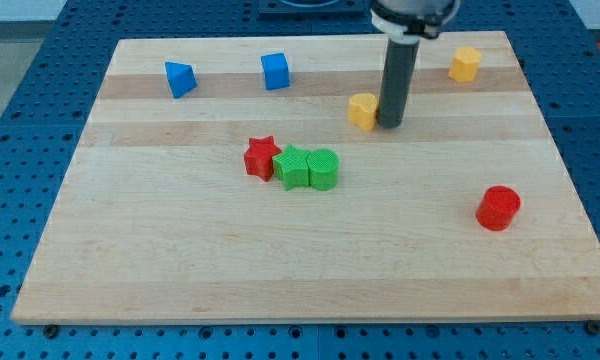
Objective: Move the red circle towards the center
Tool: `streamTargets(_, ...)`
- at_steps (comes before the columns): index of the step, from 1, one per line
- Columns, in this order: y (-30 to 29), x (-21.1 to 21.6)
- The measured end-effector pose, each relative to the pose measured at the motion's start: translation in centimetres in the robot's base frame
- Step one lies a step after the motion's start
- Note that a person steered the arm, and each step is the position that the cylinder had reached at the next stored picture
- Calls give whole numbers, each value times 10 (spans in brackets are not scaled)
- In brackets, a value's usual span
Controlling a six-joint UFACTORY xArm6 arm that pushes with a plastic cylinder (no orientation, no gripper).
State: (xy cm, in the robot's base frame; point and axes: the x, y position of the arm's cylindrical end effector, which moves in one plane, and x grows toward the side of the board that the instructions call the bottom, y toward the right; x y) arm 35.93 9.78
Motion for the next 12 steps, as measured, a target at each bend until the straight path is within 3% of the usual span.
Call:
streamTargets(2, 25, 9)
streamTargets(4, 161, 20)
streamTargets(5, 197, 12)
streamTargets(6, 197, 20)
streamTargets(7, 197, 102)
streamTargets(8, 197, 138)
streamTargets(10, 184, 142)
streamTargets(11, 150, 142)
streamTargets(12, 147, 166)
